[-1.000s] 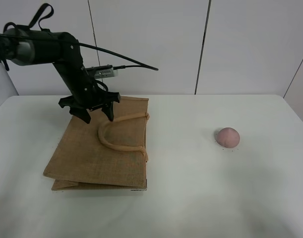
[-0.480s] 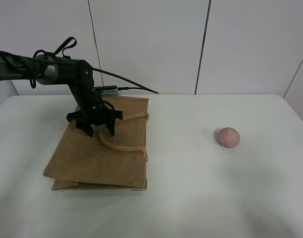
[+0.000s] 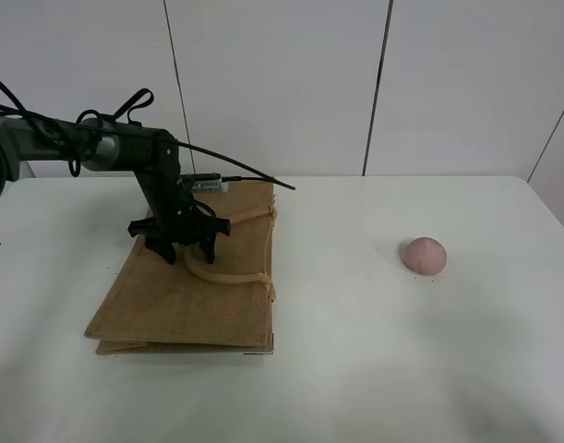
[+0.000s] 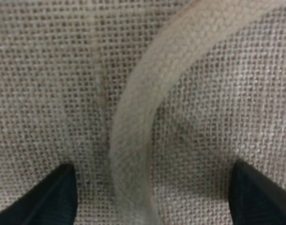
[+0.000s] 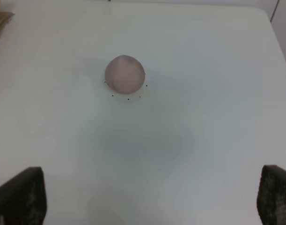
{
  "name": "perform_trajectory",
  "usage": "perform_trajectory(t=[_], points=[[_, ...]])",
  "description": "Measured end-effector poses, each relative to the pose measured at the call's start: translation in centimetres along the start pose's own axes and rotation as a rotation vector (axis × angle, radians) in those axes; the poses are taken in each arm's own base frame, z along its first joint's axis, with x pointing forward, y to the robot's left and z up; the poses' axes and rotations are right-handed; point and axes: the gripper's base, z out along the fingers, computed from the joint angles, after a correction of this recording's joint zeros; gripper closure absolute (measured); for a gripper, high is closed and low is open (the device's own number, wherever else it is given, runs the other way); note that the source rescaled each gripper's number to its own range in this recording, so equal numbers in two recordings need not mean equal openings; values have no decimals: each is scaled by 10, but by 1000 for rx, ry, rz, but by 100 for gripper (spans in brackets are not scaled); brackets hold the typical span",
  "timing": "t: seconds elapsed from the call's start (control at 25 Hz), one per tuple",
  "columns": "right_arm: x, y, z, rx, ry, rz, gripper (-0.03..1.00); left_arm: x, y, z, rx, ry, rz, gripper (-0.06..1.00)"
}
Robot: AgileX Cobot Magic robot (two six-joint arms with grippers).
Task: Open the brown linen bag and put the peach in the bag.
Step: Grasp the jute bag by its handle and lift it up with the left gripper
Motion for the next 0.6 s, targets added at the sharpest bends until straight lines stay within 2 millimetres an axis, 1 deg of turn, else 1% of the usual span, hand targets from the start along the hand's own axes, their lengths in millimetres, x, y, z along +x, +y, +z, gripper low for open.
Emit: perform_trajectory(t=[0.08, 0.12, 0.16, 0.2, 0.24, 0.32, 0.36, 0.52, 0.6], points=[[0, 0, 0, 0, 0, 0, -3, 0, 0, 2, -1, 2, 0, 4], [0, 0, 0, 0, 0, 0, -3, -1, 0, 3, -6, 3, 3, 11], [0, 0, 0, 0, 0, 0, -3, -1, 1, 3, -10, 3, 6, 20], [0, 0, 0, 0, 0, 0, -3, -1, 1, 3, -8, 1, 4, 31], [0, 0, 0, 0, 0, 0, -3, -2, 1, 3, -7, -1, 4, 46], [0, 0, 0, 0, 0, 0, -3, -2, 1, 2, -6, -4, 4, 81], [0, 0, 0, 0, 0, 0, -3, -3, 0, 1, -6, -4, 3, 90], [0, 0, 0, 0, 0, 0, -3, -6, 0, -5, -19, 14, 7, 92], [0, 0, 0, 0, 0, 0, -3, -9, 0, -13, -36, 30, 16, 93]])
